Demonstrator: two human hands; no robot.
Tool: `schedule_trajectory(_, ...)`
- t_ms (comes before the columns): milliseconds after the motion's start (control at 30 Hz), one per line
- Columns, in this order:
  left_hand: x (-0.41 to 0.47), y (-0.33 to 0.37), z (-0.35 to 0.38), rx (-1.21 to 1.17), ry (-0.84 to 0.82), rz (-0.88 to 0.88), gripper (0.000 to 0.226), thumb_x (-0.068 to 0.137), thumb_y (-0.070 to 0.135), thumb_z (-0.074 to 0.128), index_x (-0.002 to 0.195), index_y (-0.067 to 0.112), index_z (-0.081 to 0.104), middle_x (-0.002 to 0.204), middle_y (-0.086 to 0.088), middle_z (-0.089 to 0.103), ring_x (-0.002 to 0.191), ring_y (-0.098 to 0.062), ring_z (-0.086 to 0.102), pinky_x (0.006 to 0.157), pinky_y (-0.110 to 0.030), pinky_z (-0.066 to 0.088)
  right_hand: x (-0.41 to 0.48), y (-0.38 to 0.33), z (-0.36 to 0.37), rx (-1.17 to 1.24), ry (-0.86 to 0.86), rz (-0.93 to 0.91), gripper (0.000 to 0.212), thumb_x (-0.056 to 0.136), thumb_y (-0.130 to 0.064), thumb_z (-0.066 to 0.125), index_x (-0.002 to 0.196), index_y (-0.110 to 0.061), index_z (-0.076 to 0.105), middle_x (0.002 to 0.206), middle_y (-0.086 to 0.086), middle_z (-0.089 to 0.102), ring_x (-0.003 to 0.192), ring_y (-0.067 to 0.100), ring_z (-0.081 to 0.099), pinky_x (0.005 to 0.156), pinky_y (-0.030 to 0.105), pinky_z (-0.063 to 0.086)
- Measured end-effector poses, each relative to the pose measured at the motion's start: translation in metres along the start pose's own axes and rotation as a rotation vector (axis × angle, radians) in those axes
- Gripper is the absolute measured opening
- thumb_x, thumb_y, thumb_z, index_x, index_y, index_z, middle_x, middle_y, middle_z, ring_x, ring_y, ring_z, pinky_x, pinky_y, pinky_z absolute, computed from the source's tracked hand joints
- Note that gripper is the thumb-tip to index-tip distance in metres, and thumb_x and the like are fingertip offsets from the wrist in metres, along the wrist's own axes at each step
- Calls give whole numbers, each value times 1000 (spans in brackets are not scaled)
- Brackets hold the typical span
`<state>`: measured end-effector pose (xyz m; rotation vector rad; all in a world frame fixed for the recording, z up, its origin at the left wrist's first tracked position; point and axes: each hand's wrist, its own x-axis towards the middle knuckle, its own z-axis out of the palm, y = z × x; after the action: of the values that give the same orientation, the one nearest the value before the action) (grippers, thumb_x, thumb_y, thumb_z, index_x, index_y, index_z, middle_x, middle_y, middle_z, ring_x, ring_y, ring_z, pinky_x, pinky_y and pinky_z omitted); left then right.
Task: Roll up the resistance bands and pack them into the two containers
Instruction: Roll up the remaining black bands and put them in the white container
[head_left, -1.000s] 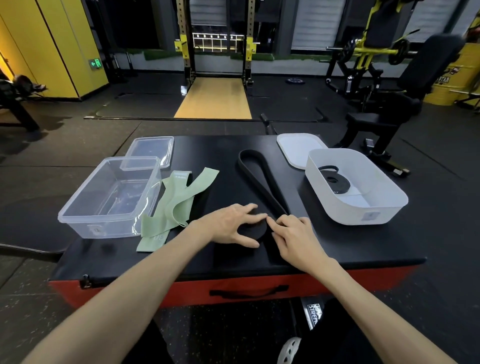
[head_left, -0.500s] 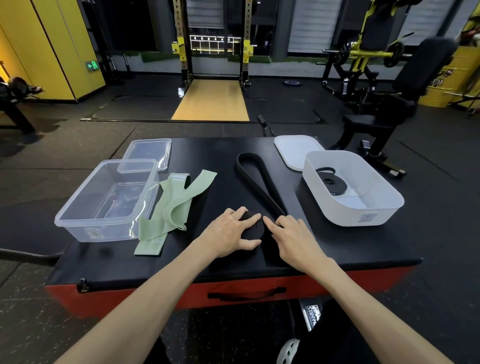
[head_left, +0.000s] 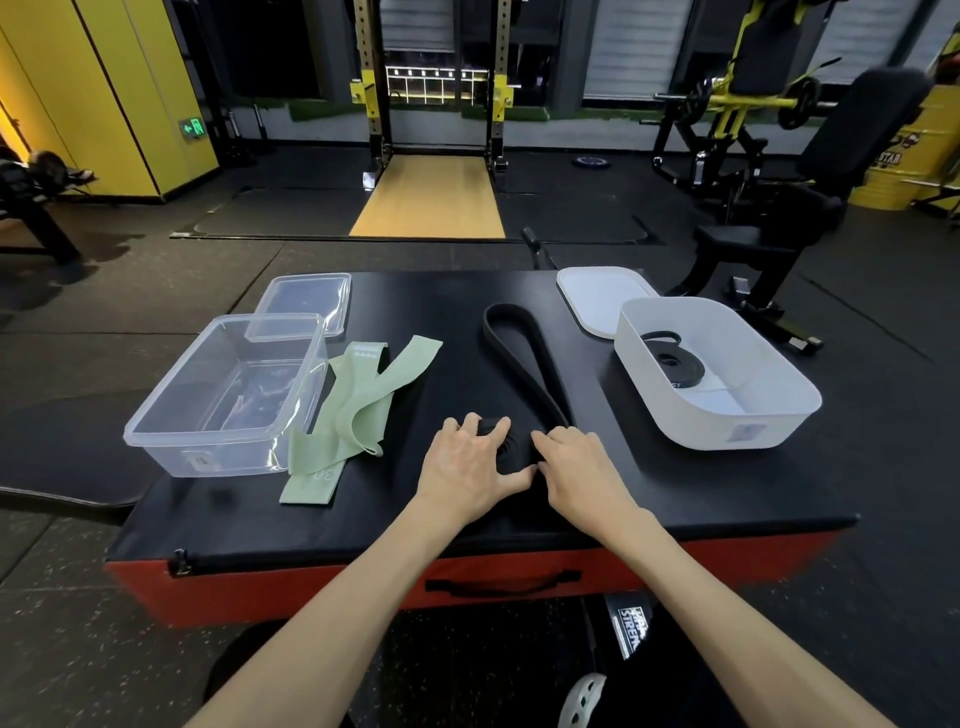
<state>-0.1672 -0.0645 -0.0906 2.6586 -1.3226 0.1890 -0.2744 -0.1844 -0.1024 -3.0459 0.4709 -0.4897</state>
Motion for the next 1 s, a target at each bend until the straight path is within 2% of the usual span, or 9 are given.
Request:
schedule_trajectory(100, -1, 0, 1, 3, -2, -2, 83, 79, 78, 37, 148, 31, 28, 132, -3, 47, 106, -23, 45, 96, -32, 39, -4, 10, -4, 29, 9, 10, 30, 88, -14, 59, 119, -12, 58, 103, 2, 62, 98, 25, 56, 78, 37, 37)
schedule_trajectory(233, 1, -3, 3, 60, -5, 33, 84, 80, 79, 33, 148, 30, 27, 135, -5, 45, 109, -25, 46, 97, -34, 38, -11, 25, -6, -17, 116, -56, 37, 72, -8, 76, 106, -18, 67, 86, -5, 62, 80, 21, 61, 65, 33, 38)
schedule_trajectory(333, 2, -3, -4, 158, -34, 107, 86, 84, 77, 26, 151, 25, 18, 138, -10, 40, 107, -28, 45, 91, -35, 38, -10, 27, -2, -59, 123, -123, 49, 66, 0, 76, 112, -14, 67, 78, -3, 56, 69, 20, 55, 60, 28, 31)
schedule_trajectory(467, 0, -13, -13, 234, -174, 308, 86, 91, 67, 25, 152, 15, -4, 156, -18, 11, 122, -36, 35, 97, -40, 37, -12, 25, 4, -12, 128, -123, 53, 68, 3, 73, 118, -11, 62, 77, 2, 51, 68, 22, 49, 57, 28, 34)
schedule_trajectory(567, 13, -25, -26, 269, -297, 439, 87, 91, 63, 34, 152, 14, -5, 159, -14, -3, 127, -37, 33, 101, -43, 38, -10, 24, 5, 19, 129, -123, 51, 70, 3, 73, 118, -10, 62, 76, 2, 49, 67, 22, 47, 55, 30, 40)
schedule_trajectory(633, 27, -29, -31, 271, -328, 528, 89, 90, 64, 39, 152, 15, -1, 160, -10, -2, 126, -35, 36, 103, -42, 38, -9, 25, 4, 14, 126, -124, 51, 70, 2, 73, 118, -11, 63, 75, 2, 49, 67, 22, 48, 55, 28, 37)
schedule_trajectory(767, 43, -34, -28, 213, -359, 660, 91, 86, 66, 47, 153, 21, 7, 156, -8, 17, 127, -29, 38, 110, -37, 30, -9, 27, 2, -12, 120, -147, 49, 71, -2, 76, 117, -12, 65, 76, 0, 51, 65, 21, 49, 56, 27, 31)
schedule_trajectory(833, 42, -34, -26, 169, -363, 647, 88, 86, 65, 49, 153, 22, 11, 153, -5, 24, 121, -28, 43, 108, -35, 31, -11, 30, 1, -10, 128, -166, 47, 74, -6, 75, 118, -14, 64, 78, 0, 52, 67, 21, 51, 57, 28, 33)
schedule_trajectory(1000, 31, -33, -22, 204, -277, 574, 86, 87, 67, 44, 153, 25, 8, 153, -4, 21, 114, -27, 43, 106, -33, 33, -17, 35, -3, -80, 120, -114, 52, 79, -15, 70, 129, -24, 56, 86, -2, 54, 78, 19, 54, 61, 32, 38)
